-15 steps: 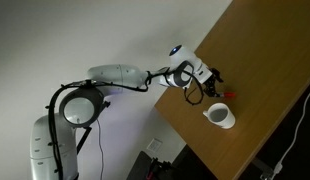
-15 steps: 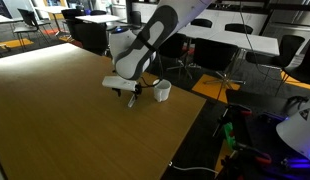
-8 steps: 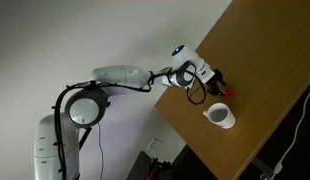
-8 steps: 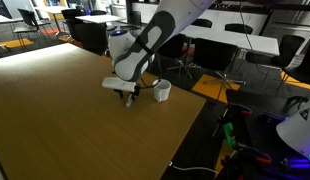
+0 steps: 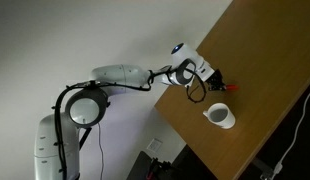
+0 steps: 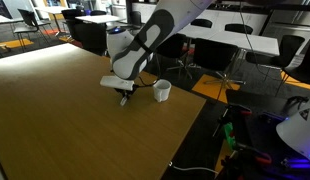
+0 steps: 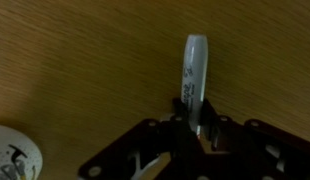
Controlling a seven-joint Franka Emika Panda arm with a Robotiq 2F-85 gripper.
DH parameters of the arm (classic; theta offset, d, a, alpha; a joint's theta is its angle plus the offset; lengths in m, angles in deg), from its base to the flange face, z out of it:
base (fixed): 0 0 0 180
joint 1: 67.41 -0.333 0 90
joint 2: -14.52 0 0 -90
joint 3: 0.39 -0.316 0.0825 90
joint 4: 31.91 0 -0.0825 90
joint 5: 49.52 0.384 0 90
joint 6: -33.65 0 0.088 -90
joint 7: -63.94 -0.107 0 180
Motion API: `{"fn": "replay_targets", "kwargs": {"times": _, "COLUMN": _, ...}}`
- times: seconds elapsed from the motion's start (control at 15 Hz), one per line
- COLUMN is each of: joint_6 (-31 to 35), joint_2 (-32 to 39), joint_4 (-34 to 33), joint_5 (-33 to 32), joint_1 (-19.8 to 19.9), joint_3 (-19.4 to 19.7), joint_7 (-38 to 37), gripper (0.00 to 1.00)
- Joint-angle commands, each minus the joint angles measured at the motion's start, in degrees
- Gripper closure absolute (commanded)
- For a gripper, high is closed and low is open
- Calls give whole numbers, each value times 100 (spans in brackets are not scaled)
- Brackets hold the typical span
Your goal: Put the marker in the mug
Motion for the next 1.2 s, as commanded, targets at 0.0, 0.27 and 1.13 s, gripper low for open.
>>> {"fn": "replay_targets", "kwargs": {"times": 0.0, "joint_6": -177, "joint_2": -263, "joint_4": 129, "joint_5": 80, "joint_1": -112, "joint_3": 28, "joint_7": -39, "gripper": 95}}
{"fn": "replay_targets", "kwargs": {"times": 0.27, "joint_6": -197, "joint_2": -708, "joint_4": 486, "joint_5": 17, "joint_1": -272, "joint_3": 37, "joint_7": -12, "gripper": 95}}
{"fn": "replay_targets", "kwargs": {"times": 1.13, "joint_6": -1715, "joint_2": -1916, "joint_4": 1225, "joint_5": -1803, "joint_1": -1442, "joint_3": 1112, "joint_7": -2579, "gripper": 95}}
